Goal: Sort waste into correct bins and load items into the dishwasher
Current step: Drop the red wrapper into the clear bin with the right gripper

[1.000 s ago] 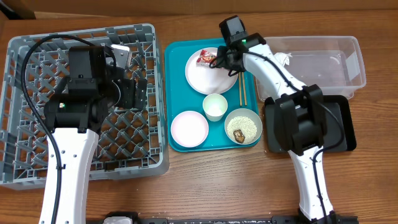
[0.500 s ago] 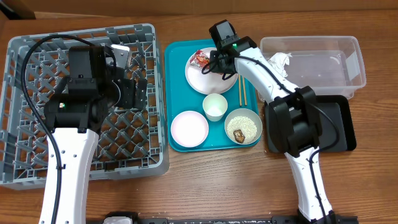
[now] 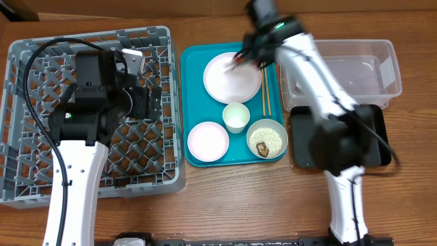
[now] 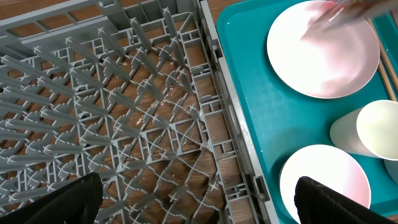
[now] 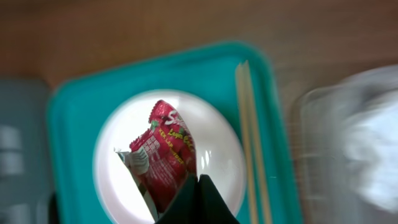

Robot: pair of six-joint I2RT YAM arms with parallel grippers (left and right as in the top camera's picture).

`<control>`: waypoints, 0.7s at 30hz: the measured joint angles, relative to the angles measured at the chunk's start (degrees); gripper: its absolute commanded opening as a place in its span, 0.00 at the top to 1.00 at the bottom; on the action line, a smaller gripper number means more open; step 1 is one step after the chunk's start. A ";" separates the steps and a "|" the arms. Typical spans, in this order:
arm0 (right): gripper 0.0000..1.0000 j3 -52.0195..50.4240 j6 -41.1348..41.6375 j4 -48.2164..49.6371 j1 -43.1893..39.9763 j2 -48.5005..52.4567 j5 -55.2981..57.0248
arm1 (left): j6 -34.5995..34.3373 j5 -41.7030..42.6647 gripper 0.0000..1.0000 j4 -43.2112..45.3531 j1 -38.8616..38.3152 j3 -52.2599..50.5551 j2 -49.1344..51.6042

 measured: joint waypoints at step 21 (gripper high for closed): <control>0.05 -6.91 3.58 -11.19 -22.25 -8.35 2.93 | 0.00 -0.15 0.00 0.02 0.00 0.00 0.00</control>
